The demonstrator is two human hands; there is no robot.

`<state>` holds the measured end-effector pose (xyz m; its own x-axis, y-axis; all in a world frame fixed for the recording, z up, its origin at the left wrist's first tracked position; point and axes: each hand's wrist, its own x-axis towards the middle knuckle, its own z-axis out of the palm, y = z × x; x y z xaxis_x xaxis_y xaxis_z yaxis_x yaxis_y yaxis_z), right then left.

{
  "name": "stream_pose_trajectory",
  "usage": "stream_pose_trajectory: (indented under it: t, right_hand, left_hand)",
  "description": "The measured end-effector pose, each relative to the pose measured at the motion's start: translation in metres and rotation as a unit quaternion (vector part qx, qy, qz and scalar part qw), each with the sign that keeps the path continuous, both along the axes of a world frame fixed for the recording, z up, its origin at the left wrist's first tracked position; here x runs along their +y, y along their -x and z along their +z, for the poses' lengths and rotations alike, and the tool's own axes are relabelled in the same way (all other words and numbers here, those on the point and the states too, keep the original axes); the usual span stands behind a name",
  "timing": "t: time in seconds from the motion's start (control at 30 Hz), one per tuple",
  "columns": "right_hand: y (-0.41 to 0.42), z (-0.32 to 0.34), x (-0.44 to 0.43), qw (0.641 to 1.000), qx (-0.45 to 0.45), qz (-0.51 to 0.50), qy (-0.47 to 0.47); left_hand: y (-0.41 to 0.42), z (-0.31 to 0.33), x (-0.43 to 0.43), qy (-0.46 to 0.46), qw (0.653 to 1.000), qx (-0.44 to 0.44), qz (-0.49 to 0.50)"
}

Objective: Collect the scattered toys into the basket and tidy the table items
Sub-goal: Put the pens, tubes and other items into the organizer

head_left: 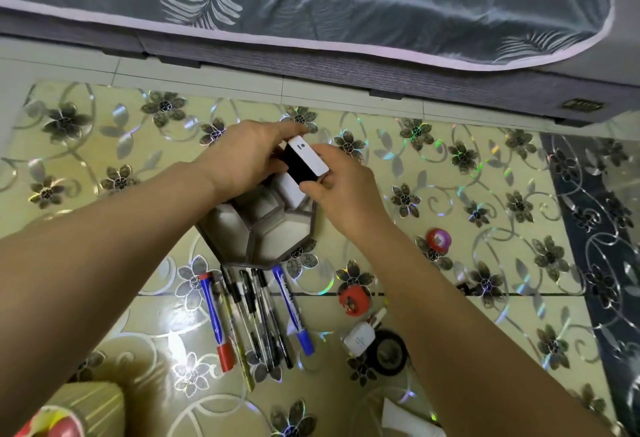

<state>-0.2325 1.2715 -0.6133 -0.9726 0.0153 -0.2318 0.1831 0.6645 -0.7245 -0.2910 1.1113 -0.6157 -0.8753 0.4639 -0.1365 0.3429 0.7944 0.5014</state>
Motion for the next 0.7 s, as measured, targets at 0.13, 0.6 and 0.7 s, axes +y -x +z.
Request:
stream_pose_trajectory:
  t: [0.13,0.6,0.7]
  right_hand:
    - [-0.025,0.005,0.019,0.999,0.008,-0.002,0.042]
    - [-0.096,-0.028,0.182,0.992,0.022,-0.075,-0.098]
    - [-0.091,-0.045,0.202,0.993,-0.003,-0.033,-0.116]
  left_hand:
    - [-0.020,0.006,0.009,0.018,0.991,0.113,-0.064]
    - [-0.122,-0.057,0.122,-0.031,0.984,0.056,-0.169]
    - [-0.132,-0.068,0.141,-0.020,0.984,0.015,-0.176]
